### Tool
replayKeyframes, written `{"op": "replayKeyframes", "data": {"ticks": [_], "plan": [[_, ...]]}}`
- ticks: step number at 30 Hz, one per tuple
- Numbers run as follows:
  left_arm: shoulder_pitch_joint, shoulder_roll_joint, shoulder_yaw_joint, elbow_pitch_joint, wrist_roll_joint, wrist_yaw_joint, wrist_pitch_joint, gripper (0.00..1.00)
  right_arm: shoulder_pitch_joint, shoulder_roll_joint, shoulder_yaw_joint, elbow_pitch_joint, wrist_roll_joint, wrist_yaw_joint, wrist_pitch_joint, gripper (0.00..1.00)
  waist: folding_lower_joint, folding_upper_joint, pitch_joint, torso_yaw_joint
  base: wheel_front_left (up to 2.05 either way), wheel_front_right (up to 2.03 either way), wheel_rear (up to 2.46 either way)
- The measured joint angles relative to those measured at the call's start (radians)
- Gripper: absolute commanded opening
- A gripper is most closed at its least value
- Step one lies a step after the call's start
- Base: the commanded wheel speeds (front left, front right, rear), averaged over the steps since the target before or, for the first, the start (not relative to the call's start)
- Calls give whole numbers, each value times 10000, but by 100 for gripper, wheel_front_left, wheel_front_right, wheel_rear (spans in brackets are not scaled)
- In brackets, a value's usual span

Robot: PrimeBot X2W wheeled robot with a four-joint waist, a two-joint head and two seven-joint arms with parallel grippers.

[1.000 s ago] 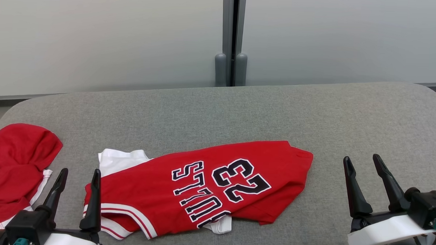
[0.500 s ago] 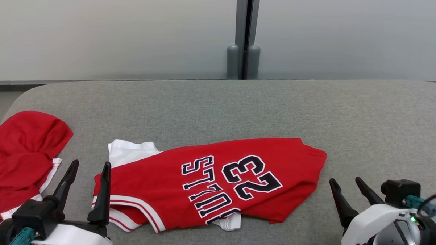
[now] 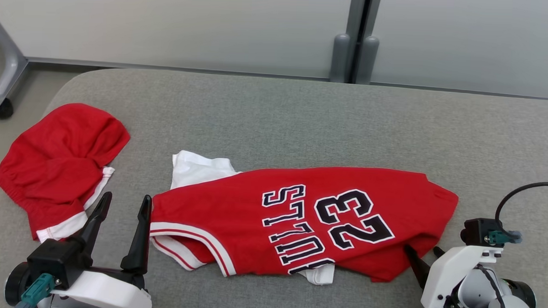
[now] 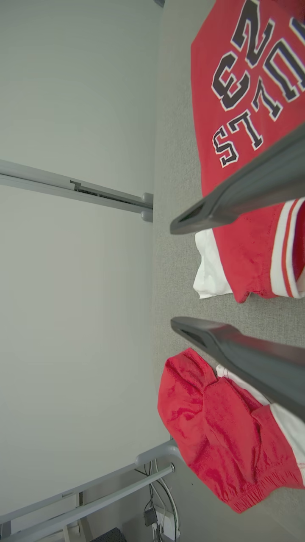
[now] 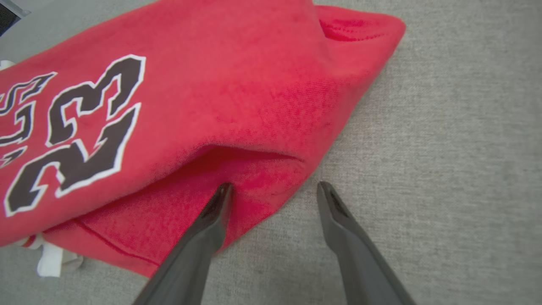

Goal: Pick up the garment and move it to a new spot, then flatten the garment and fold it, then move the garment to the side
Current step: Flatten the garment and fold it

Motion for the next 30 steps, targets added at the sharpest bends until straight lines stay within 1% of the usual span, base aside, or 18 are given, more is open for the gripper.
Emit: {"op": "replayKeyframes", "data": {"ticks": [4, 5, 6, 7, 8, 11, 15, 19, 21, 23, 26, 28, 30], "plan": [[-58, -21, -8, 82, -15, -19, -6, 100, -235, 54, -75, 236, 38, 0, 27, 100, 0, 0, 118, 217, 0, 0, 0], [-79, -27, -8, 98, -44, -19, -8, 100, -309, 63, -65, 245, 67, 0, 8, 83, 0, 0, 137, 254, 0, 0, 0], [-96, -36, -17, 107, -58, -23, -8, 100, -359, 79, -79, 257, 82, 0, -81, 46, 0, 0, 150, 284, 0, 0, 0], [-108, -42, -31, 115, -58, -21, -8, 100, -404, 86, -90, 268, 82, 0, -132, 38, 0, 0, 155, 312, 0, 0, 0], [-117, -54, -50, 125, -58, -23, -6, 100, -449, 88, -115, 278, 84, 0, -169, 0, 0, 0, 155, 338, 0, 0, 0], [-131, -159, -71, 226, -182, -36, 84, 100, -479, 17, -125, 201, 46, 0, -167, 0, 0, 0, 138, 433, 0, 0, 0], [-181, -171, -132, 234, -180, -86, 84, 100, -757, -79, -102, -740, 98, 0, 77, 0, 0, 0, 149, 570, 0, 0, 0], [-252, -190, -244, 180, -169, -155, 94, 100, -1464, -418, 8, -1599, 240, 0, 1135, 0, 0, 0, 341, 728, 0, 0, 0], [-407, -267, -324, 173, -151, -196, 84, 100, -2027, -731, 54, -1793, 182, 0, 1657, 0, 0, 0, 487, 838, 0, 0, 0], [-570, -382, -414, 174, -146, -268, 69, 100, -2742, -905, 54, -1762, 255, 0, 2220, 0, 0, 0, 677, 961, 0, 0, 0], [-862, -631, -583, 267, -121, -374, -13, 100, -3757, -1149, 44, -1338, 318, 0, 2940, 0, 0, 0, 991, 1192, 0, 0, 0], [-1058, -765, -696, 389, -98, -481, -54, 100, -4402, -1346, 161, -848, 167, 0, 3231, 0, 0, 0, 1211, 1367, 0, 0, 0], [-1232, -882, -817, 571, -71, -608, -94, 100, -5015, -1269, 151, -215, 334, -2, 3292, 0, 0, 0, 1429, 1549, 0, 0, 0]]}}
